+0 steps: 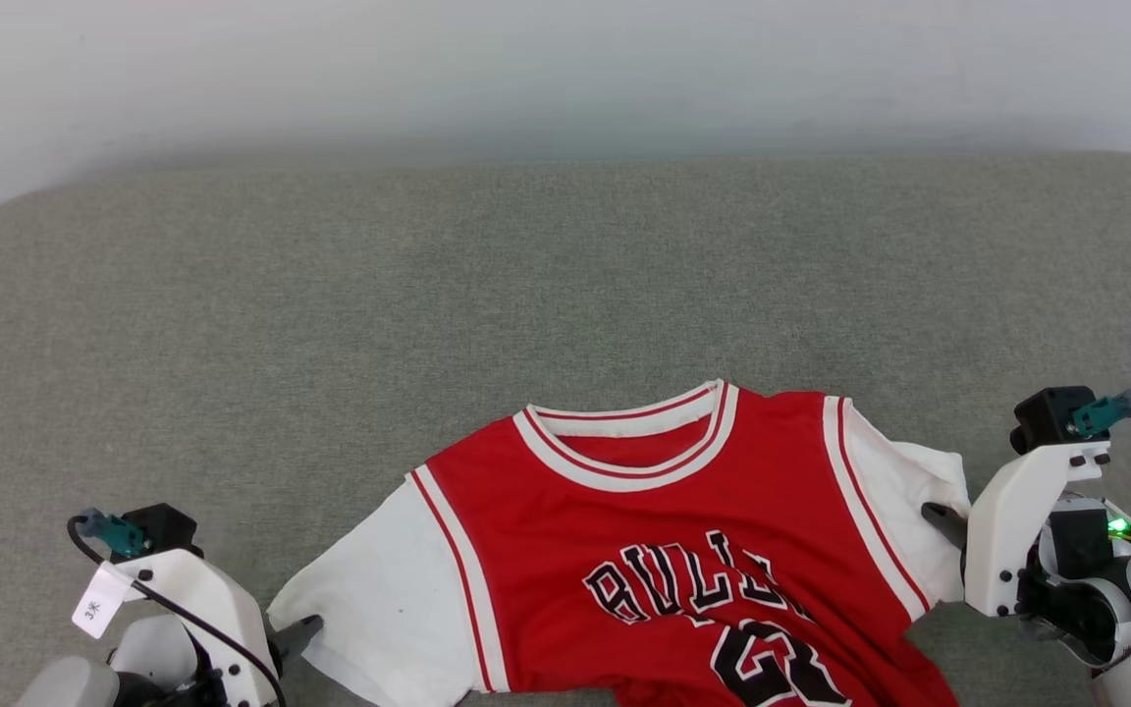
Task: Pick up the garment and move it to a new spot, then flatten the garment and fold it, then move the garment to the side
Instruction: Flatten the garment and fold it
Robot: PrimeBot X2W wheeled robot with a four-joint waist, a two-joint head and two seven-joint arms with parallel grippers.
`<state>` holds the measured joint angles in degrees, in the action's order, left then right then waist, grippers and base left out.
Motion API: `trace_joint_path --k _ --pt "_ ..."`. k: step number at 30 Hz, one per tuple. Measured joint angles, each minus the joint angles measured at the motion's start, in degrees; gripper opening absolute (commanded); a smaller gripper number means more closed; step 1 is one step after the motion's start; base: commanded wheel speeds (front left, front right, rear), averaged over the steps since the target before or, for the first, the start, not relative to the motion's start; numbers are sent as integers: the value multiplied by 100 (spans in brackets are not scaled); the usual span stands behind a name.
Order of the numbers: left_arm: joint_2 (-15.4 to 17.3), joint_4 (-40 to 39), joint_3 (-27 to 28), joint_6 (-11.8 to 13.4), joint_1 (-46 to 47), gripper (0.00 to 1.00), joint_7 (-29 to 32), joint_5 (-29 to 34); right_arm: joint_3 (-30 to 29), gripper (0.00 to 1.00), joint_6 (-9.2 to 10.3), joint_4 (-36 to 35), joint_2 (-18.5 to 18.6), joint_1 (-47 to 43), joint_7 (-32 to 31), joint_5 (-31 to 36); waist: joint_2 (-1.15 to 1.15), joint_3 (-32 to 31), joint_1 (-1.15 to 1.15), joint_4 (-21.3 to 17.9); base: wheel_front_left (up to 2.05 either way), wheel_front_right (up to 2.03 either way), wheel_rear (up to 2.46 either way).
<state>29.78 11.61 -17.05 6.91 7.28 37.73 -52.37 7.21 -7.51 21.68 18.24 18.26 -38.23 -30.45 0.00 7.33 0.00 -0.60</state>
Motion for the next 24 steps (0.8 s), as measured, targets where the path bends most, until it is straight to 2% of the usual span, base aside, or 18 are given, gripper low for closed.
trace_joint_path --k 9,10,11,12,15,20,24 --pt "-82 552 -256 -342 466 100 292 -55 -132 0 0 -187 -65 5 -93 87 0 272 1 -144 0 0 0" --pt "-88 602 -280 -368 514 53 293 -33 -144 0 0 -198 -70 9 -96 87 -1 290 1 -149 0 0 0" --pt "-113 657 -286 -398 549 16 293 -37 -160 0 0 -207 -71 12 -96 88 0 308 2 -150 0 0 0" --pt "-122 713 -310 -442 589 0 296 -34 -176 0 0 -209 -71 20 -96 96 0 320 2 -146 0 0 0" --pt "-174 856 -368 -547 701 0 96 56 -230 0 0 -216 -75 27 -59 127 0 323 0 -121 0 0 0" --pt "-292 970 -434 -688 894 0 -600 398 -335 0 0 -259 -68 96 161 246 0 185 -1 -64 0 0 0" --pt "-326 972 -453 -666 1168 0 -1078 709 -409 0 0 -266 -31 191 382 447 0 0 -2 -7 0 0 0"
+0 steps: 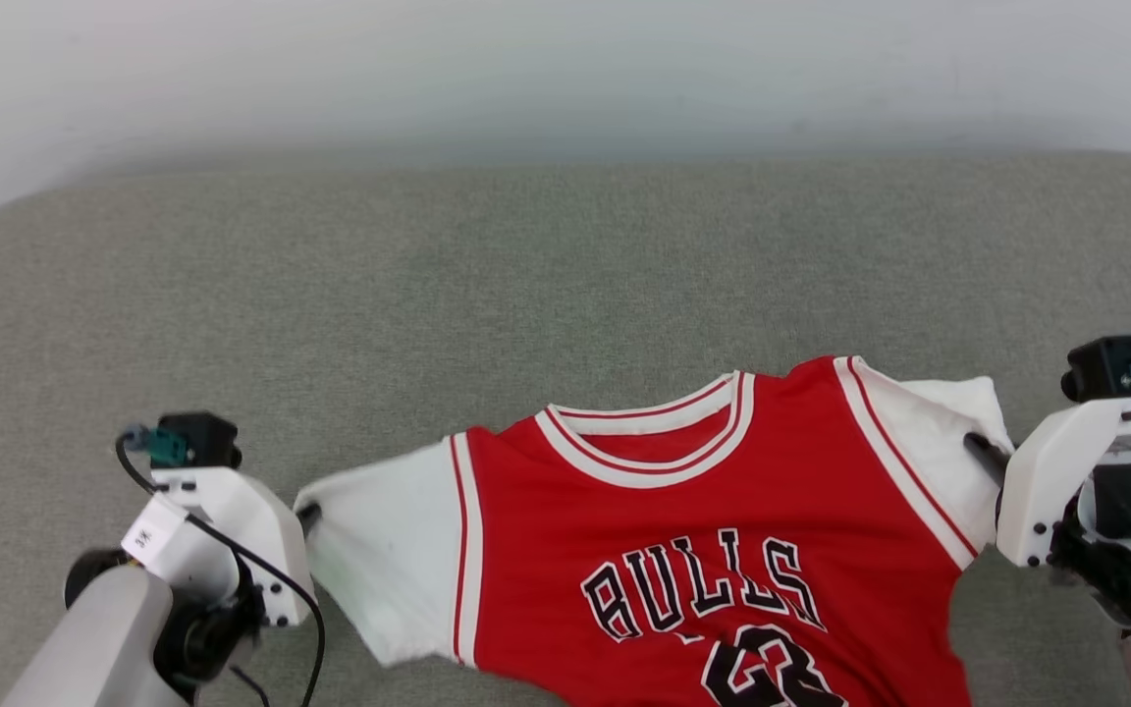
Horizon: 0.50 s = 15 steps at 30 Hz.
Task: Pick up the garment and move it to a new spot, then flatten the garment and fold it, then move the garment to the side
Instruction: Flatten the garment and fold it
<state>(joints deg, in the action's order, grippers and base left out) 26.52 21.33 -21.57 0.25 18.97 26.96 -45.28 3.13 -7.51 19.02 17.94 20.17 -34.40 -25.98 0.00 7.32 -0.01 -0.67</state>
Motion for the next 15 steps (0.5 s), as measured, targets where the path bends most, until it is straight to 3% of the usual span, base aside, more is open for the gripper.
trace_joint_path --k 7,15 --pt "-23 -4 111 209 864 0 -671 467 -32 0 0 132 42 543 254 308 0 -268 1 115 0 0 0" --pt "-260 708 324 407 2286 0 -1649 840 -20 0 -2 494 141 1666 625 606 0 -182 1 157 0 0 0"
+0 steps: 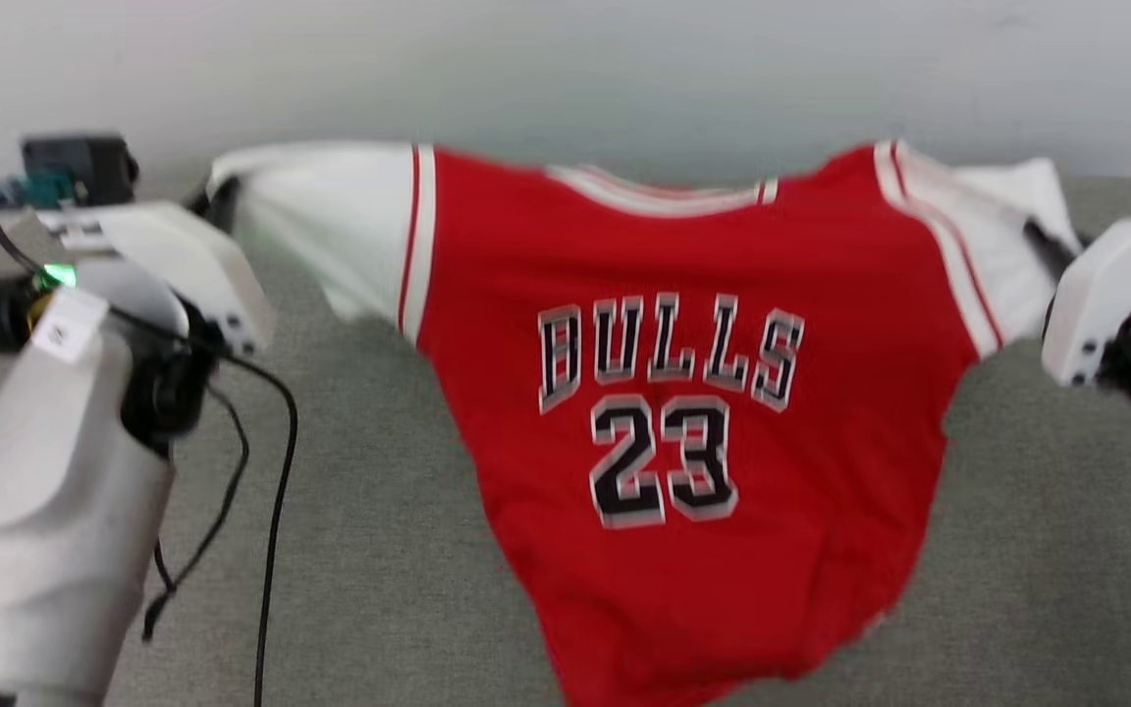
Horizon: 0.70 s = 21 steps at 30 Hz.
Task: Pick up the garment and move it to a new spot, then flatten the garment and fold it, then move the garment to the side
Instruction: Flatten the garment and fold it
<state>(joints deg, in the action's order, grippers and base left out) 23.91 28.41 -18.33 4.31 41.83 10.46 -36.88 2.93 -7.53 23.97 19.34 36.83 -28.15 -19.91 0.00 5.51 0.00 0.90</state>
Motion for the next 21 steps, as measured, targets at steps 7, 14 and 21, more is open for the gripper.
trace_joint_path --k 7,14,21 --pt "-85 838 190 -9 1539 0 -789 214 -105 0 -1 436 -12 1528 515 177 0 430 -1 -38 0 0 0" --pt "7 1445 307 -35 2926 0 -1412 394 -280 0 -2 959 -122 2977 1072 431 0 940 0 -104 0 0 0" --pt "237 1673 344 -180 3977 0 -1677 531 -298 0 -3 1548 -191 4375 1580 549 0 1454 0 -178 0 0 0"
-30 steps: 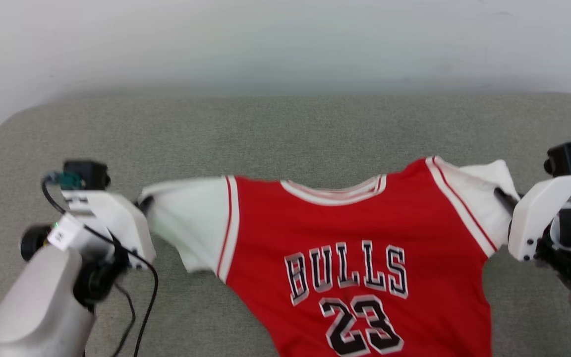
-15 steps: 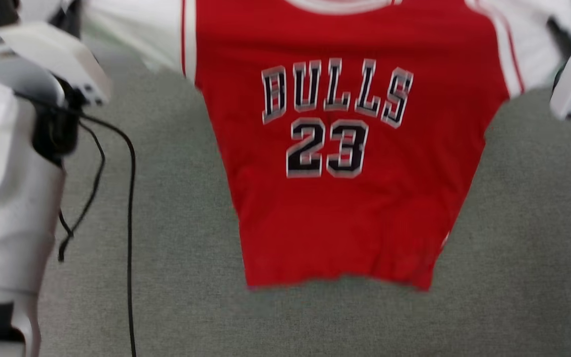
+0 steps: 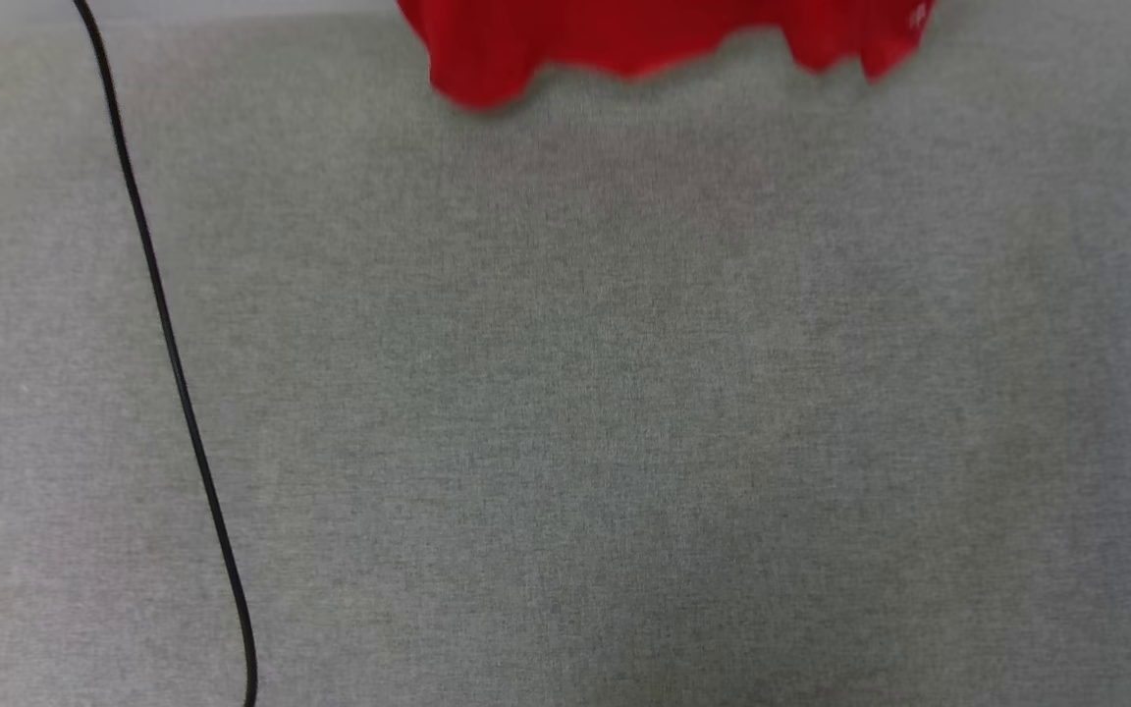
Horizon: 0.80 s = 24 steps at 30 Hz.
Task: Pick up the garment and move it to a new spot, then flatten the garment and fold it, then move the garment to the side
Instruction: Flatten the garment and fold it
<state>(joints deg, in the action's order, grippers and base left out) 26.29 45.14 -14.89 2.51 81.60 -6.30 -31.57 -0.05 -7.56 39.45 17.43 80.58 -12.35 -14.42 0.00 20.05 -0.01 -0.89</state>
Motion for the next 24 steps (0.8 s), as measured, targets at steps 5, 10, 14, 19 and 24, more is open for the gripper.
trace_joint_path --k 5,10,14,19,24 --pt "2 222 -25 -87 339 0 -11 2 80 0 0 470 -88 577 240 46 0 375 0 14 0 0 0" --pt "-86 374 -41 -152 333 0 -63 -94 232 0 1 976 -238 807 433 0 0 716 0 75 0 0 0" --pt "-225 541 -53 -274 143 0 -74 -218 367 0 2 1356 -315 829 608 -136 0 965 0 128 0 0 0" --pt "-455 791 -23 -538 -191 0 -45 -464 624 0 3 1725 -318 582 793 -412 0 1117 0 205 0 0 0" --pt "-604 1010 90 -733 -684 0 -169 -791 964 0 3 1852 -271 -85 943 -846 0 1035 1 234 0 0 0"
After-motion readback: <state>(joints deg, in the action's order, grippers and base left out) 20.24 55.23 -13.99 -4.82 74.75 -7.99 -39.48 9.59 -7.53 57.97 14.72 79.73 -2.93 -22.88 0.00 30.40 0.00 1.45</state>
